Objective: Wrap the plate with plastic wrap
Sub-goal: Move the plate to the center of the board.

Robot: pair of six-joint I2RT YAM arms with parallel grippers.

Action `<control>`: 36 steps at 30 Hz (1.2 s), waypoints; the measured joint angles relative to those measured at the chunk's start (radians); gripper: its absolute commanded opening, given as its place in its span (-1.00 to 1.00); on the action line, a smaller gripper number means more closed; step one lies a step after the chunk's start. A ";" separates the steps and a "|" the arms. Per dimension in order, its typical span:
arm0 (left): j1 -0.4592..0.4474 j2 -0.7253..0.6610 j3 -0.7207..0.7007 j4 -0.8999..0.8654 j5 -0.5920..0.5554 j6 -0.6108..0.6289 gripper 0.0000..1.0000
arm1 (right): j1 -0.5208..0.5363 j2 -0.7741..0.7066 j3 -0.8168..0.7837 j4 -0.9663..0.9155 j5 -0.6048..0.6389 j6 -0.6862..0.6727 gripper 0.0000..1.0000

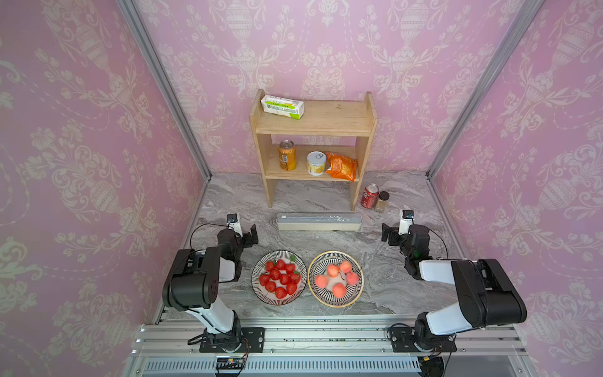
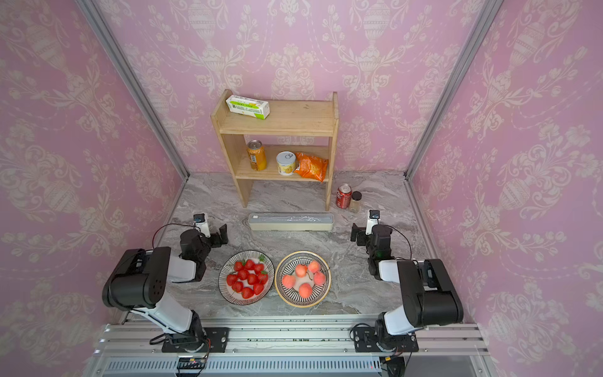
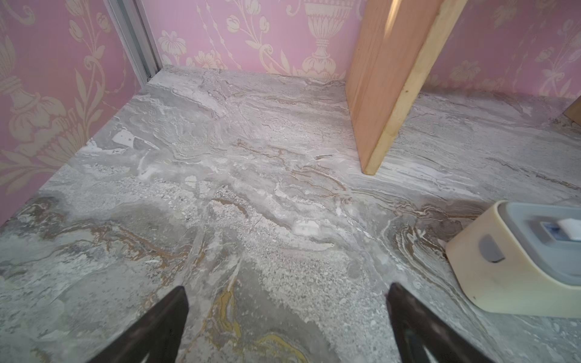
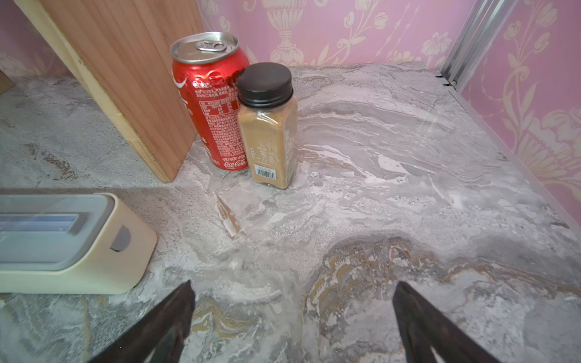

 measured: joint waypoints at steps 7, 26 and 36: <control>0.000 0.000 0.000 0.000 0.005 0.003 0.98 | 0.000 0.000 0.000 0.000 0.000 0.000 1.00; -0.001 -0.352 0.196 -0.453 -0.089 -0.108 0.98 | -0.014 -0.346 0.175 -0.478 0.006 0.042 1.00; -0.124 -0.650 0.513 -1.220 0.079 -0.342 0.98 | -0.011 -0.549 0.423 -1.134 -0.169 0.276 1.00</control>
